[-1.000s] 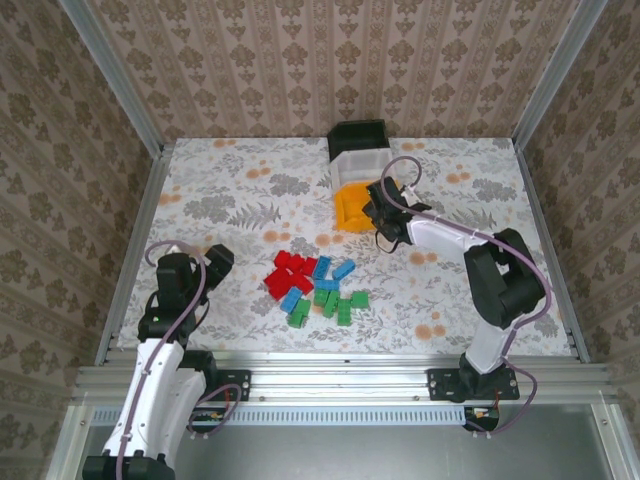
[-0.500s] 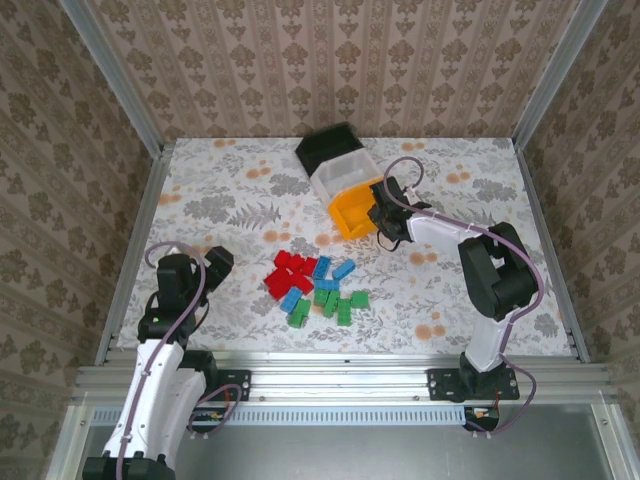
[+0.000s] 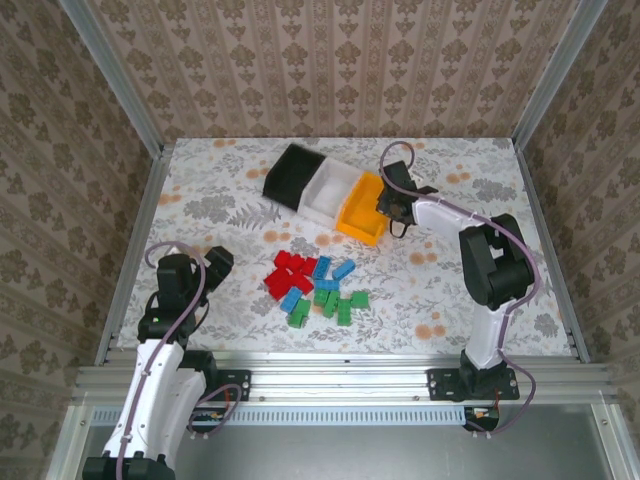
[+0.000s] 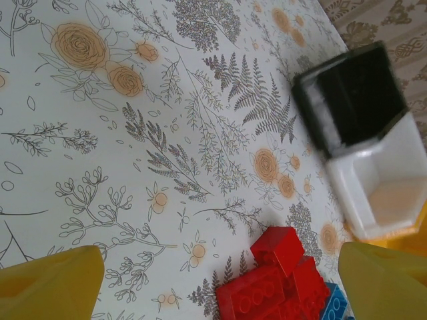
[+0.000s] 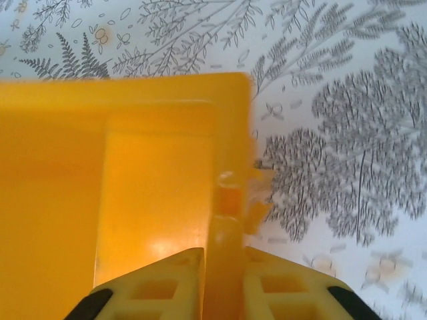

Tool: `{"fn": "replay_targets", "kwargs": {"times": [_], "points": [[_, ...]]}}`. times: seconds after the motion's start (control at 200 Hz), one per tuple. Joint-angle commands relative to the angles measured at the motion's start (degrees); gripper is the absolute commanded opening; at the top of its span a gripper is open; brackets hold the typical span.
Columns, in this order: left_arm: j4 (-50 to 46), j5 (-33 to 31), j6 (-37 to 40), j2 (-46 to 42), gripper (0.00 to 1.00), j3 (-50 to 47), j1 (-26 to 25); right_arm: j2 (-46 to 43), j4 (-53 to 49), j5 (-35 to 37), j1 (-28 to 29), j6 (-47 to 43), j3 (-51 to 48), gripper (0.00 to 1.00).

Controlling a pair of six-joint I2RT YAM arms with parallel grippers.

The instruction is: Sort the legos into containers by color

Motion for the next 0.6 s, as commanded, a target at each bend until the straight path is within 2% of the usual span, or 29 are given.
{"fn": "replay_targets", "kwargs": {"times": [0.0,0.19,0.395,0.5,0.595], "points": [[0.21,-0.97,1.13,-0.35,0.92,1.46,-0.36,2.78,-3.45,-3.64,-0.04,-12.42,1.66,0.17],[0.18,-0.73,1.74,0.56,0.92,2.16,-0.39,2.01,-5.31,-2.24,-0.02,-16.97,4.50,0.17],[2.38,0.23,1.79,2.30,0.93,1.68,-0.47,4.14,-6.20,-6.54,-0.75,-26.92,8.75,0.18],[4.05,1.11,2.00,3.74,0.93,1.45,-0.47,6.60,-10.65,-8.17,-1.69,-28.28,13.57,0.32],[4.52,1.98,2.69,4.91,0.93,1.97,-0.48,5.51,-11.60,-9.57,-1.61,-28.00,13.44,0.42]]}}
